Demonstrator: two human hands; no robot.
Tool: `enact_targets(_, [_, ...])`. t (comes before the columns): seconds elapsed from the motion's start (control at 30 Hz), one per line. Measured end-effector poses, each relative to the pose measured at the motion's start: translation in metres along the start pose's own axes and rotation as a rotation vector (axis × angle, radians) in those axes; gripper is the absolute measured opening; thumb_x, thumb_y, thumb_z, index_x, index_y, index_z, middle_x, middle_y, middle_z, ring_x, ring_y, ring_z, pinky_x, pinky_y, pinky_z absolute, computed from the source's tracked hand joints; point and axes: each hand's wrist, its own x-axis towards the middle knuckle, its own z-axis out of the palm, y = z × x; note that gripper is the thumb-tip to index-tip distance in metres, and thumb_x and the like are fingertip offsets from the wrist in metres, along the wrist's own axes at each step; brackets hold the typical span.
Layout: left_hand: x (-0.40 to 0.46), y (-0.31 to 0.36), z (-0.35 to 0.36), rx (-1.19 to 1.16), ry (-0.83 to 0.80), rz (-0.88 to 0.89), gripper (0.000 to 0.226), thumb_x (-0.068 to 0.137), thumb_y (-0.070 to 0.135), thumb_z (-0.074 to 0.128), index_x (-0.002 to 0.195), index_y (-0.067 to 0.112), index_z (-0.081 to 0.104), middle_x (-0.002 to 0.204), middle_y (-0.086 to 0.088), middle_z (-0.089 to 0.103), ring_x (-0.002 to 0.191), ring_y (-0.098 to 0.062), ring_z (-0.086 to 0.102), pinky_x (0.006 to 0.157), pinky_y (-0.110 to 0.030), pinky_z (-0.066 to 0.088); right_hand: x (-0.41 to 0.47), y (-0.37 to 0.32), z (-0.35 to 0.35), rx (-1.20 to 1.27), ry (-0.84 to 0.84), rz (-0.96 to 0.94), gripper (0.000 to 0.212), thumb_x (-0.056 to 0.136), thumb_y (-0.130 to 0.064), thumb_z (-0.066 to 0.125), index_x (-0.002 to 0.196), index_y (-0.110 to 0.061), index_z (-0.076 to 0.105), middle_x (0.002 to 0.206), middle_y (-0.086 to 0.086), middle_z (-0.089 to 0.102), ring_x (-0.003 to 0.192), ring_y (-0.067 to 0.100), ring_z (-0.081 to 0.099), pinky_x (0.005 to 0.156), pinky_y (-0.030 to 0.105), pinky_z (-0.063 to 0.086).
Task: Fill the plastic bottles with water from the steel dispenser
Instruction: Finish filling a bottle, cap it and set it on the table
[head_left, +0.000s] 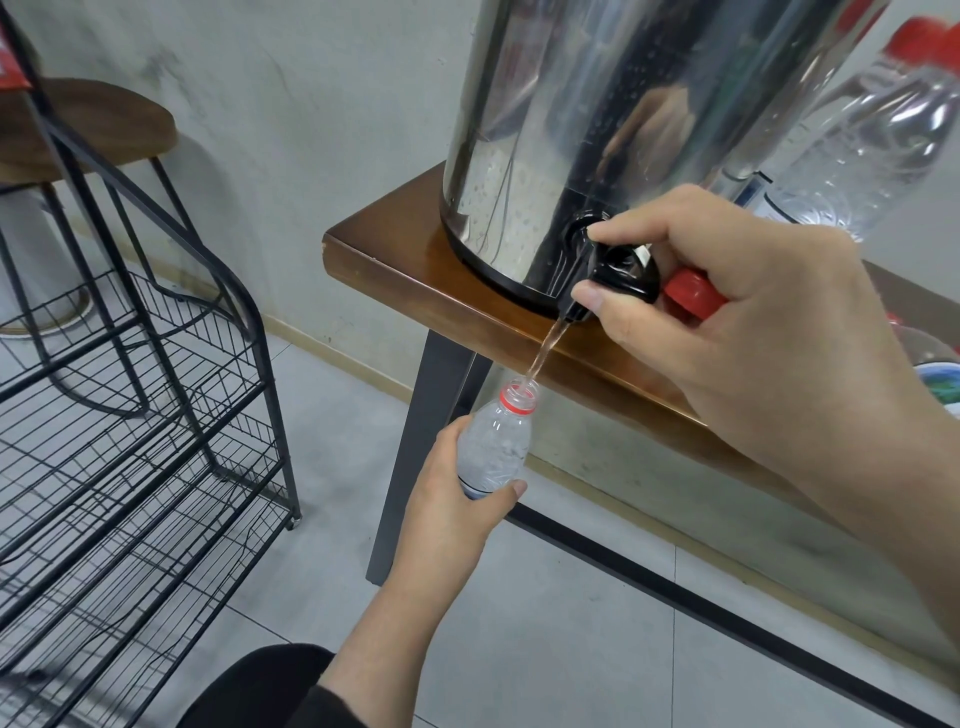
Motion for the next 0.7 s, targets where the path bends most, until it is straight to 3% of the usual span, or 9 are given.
enact_targets(0.13, [-0.0001,-0.0002,0.0001,-0.012,0.001,-0.009,0.069,0.08,0.033,0.086,0.133,0.049,0.045,0.121,0.016,0.061,0.11,-0.025,0.064,0.087,-0.046,0.061,-0.0002,0.0006,0.0006,0.002,0.003,0.001,0.024,0.094,-0.038,0.07,0.115,-0.026,0.068,0.066,-0.031,0.039,0.066,-0.01,0.053,0.065,0.001,0.035])
enact_targets(0.33, [0.0013,-0.0025,-0.0002,-0.021,0.004,-0.003,0.067,0.08,0.032,0.086,0.13,0.051,0.046,0.116,0.016,0.063,0.102,-0.03,0.065,0.079,-0.037,0.06,-0.0002,-0.0004,0.0001,0.002,-0.003,0.001,0.025,0.095,-0.041,0.067,0.115,-0.026,0.068,0.067,-0.031,0.038,0.066,-0.007,0.054,0.065,0.002,0.036])
enact_targets(0.47, [0.0011,-0.0019,-0.0002,-0.025,0.006,0.006,0.067,0.08,0.032,0.086,0.13,0.051,0.046,0.117,0.017,0.063,0.094,-0.014,0.06,0.079,-0.036,0.06,0.0,-0.0001,0.0002,-0.008,0.005,0.004,0.025,0.095,-0.042,0.067,0.114,-0.027,0.067,0.066,-0.028,0.04,0.065,-0.003,0.054,0.064,0.004,0.035])
enact_targets(0.7, [0.0009,-0.0021,-0.0006,-0.047,-0.005,0.019,0.066,0.081,0.03,0.086,0.13,0.051,0.046,0.116,0.018,0.063,0.094,-0.013,0.06,0.072,-0.026,0.055,-0.0005,-0.002,0.001,0.001,0.019,-0.008,0.025,0.096,-0.044,0.064,0.115,-0.028,0.068,0.068,-0.03,0.041,0.066,-0.004,0.054,0.063,0.005,0.036])
